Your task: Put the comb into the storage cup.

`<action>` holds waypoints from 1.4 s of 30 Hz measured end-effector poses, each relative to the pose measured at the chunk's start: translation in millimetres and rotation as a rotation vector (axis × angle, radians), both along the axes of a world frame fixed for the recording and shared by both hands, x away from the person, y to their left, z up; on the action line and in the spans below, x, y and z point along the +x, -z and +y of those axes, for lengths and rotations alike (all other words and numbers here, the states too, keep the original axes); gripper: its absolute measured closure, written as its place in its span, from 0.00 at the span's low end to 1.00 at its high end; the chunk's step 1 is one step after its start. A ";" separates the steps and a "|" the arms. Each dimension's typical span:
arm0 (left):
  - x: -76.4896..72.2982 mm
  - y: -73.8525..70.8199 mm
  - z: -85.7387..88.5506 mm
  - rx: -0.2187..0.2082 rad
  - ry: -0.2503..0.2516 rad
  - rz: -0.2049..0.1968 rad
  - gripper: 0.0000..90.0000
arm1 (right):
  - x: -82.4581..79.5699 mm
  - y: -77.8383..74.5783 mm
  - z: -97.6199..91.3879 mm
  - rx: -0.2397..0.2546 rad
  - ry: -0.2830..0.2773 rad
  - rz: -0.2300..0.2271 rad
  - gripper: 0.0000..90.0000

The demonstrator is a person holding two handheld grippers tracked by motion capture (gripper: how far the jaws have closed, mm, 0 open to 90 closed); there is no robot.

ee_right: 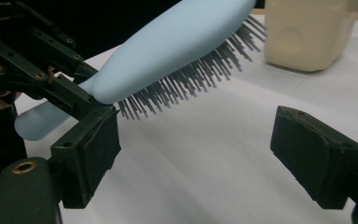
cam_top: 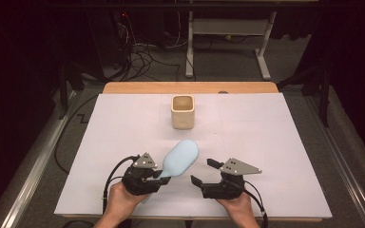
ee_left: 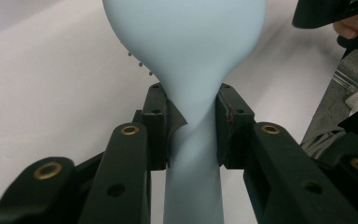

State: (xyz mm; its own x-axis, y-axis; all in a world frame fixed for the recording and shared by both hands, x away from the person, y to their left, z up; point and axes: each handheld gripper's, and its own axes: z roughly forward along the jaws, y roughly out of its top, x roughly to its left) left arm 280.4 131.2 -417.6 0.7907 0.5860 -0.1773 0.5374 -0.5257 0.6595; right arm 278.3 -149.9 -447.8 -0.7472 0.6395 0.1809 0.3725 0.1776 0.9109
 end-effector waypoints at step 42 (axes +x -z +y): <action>-8.2 -2.1 -14.8 0.018 0.052 -0.065 0.77 | 23.1 0.3 48.0 0.143 -0.082 0.140 0.25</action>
